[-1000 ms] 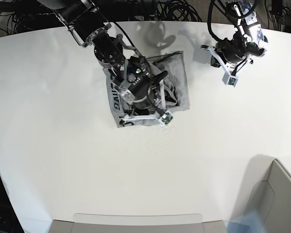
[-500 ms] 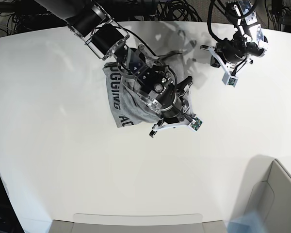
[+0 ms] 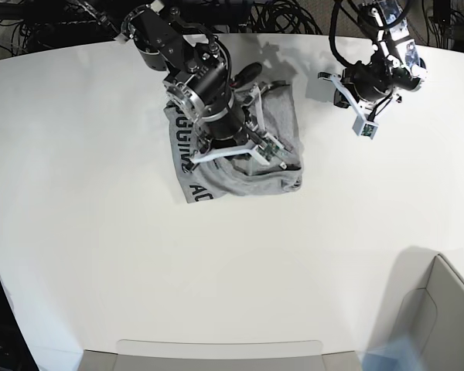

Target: Fold the T-shirt properly

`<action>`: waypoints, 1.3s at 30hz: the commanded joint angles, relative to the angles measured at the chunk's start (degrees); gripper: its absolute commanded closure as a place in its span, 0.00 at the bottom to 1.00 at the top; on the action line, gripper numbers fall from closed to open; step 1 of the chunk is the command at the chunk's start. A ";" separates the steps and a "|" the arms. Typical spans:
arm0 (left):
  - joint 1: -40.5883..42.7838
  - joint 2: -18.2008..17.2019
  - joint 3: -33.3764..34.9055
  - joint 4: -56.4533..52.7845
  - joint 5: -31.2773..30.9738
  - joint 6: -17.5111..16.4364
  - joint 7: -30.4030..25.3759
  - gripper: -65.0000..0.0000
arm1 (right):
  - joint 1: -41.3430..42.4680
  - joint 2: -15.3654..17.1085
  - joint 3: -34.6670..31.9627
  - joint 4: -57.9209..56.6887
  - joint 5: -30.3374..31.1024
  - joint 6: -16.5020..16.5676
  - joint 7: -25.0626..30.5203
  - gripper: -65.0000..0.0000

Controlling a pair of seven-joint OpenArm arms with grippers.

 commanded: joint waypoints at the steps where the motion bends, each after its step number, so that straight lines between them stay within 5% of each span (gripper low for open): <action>1: 0.35 0.05 0.20 0.09 1.42 -0.06 1.88 0.99 | -0.03 0.08 0.14 1.72 -0.51 -0.07 0.50 0.94; 6: 0.35 0.05 0.20 0.09 1.42 -0.06 1.88 0.99 | -2.32 -0.18 0.22 2.07 -0.42 -0.07 0.14 0.92; 14: 0.71 0.05 0.20 0.09 1.42 -0.06 1.88 0.99 | -4.07 0.00 -0.21 2.07 -0.25 -0.07 0.14 0.66; 29: 0.62 0.05 0.20 0.09 1.42 -0.06 1.88 0.99 | -3.90 -0.36 -0.21 -2.32 -0.16 -0.07 -2.23 0.66; 32: 0.62 0.05 0.20 0.09 1.42 -0.06 1.88 0.99 | -3.90 -0.36 -0.30 -3.38 -0.16 0.02 -2.23 0.75; 36: 0.62 0.05 0.20 0.09 1.42 -0.06 1.88 0.99 | -3.55 -2.03 -0.30 -5.05 -0.07 0.02 -2.41 0.99; 39: 0.71 0.05 0.20 0.09 1.42 -0.06 1.88 0.99 | -3.46 -2.47 -0.48 -5.75 -0.07 0.02 -2.58 1.00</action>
